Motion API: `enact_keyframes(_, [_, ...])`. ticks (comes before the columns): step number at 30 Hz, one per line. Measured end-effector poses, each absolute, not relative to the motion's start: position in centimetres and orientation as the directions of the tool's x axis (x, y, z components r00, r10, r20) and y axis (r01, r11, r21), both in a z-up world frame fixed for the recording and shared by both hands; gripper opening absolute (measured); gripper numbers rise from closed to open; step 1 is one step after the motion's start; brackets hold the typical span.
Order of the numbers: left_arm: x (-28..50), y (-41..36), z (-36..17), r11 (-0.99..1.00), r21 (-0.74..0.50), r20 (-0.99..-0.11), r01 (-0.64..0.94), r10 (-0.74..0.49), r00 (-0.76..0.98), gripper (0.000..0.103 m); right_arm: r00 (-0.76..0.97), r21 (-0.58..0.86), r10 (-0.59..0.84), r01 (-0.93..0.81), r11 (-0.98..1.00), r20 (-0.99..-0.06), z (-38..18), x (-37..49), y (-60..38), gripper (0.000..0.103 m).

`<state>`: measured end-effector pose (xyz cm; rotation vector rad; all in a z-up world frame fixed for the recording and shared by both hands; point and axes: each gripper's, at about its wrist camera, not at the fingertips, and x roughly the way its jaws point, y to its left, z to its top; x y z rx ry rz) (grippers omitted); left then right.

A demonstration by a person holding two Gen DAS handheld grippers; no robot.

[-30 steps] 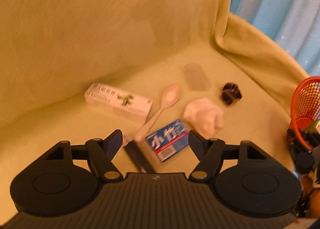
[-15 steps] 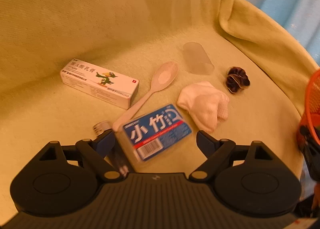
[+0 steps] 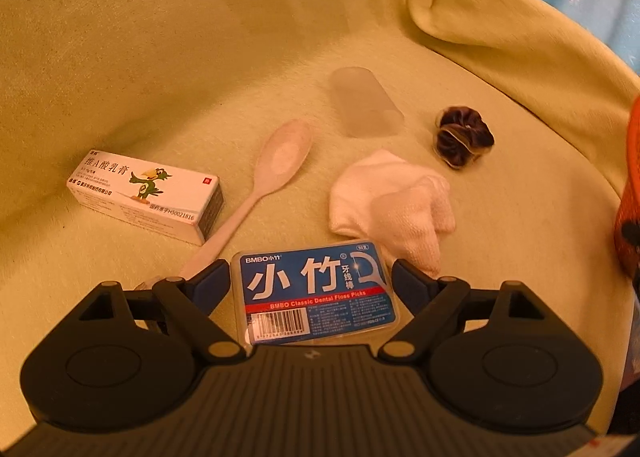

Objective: Organize objects
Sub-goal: 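Lower the left gripper onto the blue dental floss box and grasp it, then carry the floss box over the wastebasket and open the left gripper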

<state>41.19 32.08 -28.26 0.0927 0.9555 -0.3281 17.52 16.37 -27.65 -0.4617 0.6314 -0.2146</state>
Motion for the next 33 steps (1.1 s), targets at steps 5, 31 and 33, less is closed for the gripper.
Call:
enact_keyframes(5, [39.9, 32.8, -28.0, 0.928, -0.055, -0.812, 0.368, -0.256, 0.524, 0.085, 0.790, -0.475, -0.329, 0.055, 0.878, -0.517, -27.6, 17.5, 16.3, 0.009])
enact_keyframes(31, [37.2, 32.4, -28.7, 0.932, 0.018, -0.813, 0.362, -0.197, 0.549, 0.083, 0.790, -0.472, -0.328, 0.057, 0.880, -0.517, -27.6, 17.6, 16.4, 0.009])
enact_keyframes(33, [37.2, 32.5, -28.3, 0.931, 0.010, -0.810, 0.365, -0.207, 0.549, 0.083, 0.790, -0.472, -0.328, 0.056, 0.880, -0.517, -27.6, 17.6, 16.4, 0.009])
